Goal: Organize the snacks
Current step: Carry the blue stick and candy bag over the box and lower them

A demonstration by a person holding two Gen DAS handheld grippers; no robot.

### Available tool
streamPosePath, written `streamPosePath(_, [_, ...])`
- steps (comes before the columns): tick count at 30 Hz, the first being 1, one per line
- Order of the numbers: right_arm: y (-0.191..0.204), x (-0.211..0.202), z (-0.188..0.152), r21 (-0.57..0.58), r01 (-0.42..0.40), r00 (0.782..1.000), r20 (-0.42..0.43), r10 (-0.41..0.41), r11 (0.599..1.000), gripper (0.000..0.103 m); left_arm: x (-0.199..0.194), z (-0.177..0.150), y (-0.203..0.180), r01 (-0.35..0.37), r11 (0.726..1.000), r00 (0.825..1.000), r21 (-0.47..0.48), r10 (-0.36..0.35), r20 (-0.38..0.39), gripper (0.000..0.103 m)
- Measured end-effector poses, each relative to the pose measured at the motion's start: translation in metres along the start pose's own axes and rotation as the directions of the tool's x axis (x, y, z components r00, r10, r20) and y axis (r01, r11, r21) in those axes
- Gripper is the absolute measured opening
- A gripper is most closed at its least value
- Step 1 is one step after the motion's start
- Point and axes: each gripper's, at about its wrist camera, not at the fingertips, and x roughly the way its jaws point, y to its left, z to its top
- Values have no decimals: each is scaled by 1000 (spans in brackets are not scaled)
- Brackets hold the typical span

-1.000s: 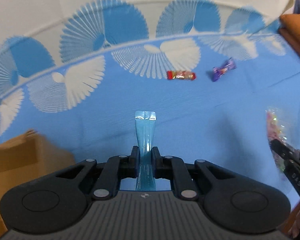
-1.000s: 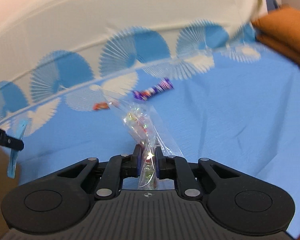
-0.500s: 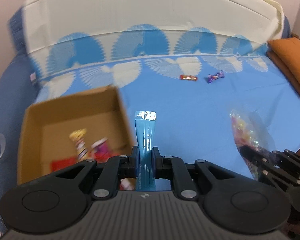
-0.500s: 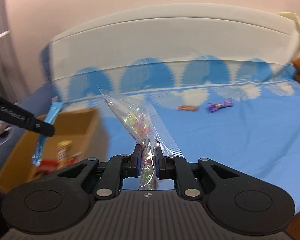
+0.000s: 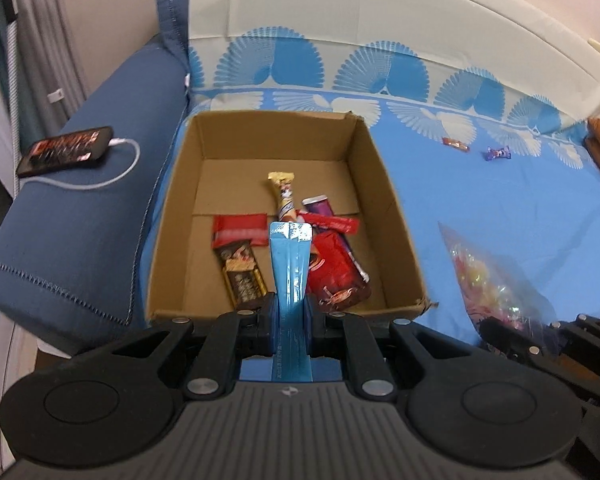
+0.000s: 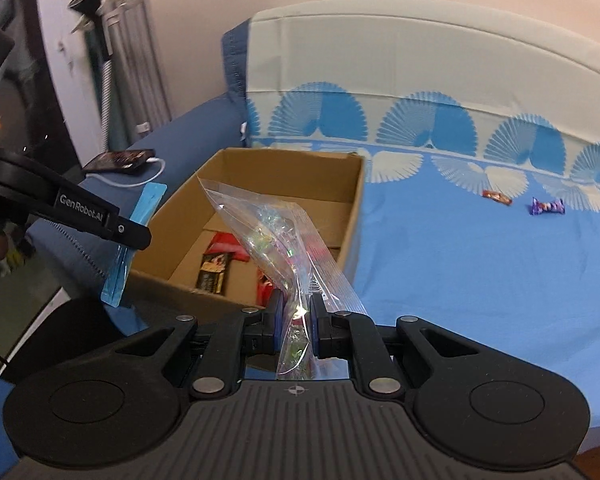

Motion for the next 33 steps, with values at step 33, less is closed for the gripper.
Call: streamPosePath(33, [30, 12, 3, -104, 25, 999, -41, -30, 994, 14, 10, 3, 37, 27, 995, 1000, -97, -25, 17, 13])
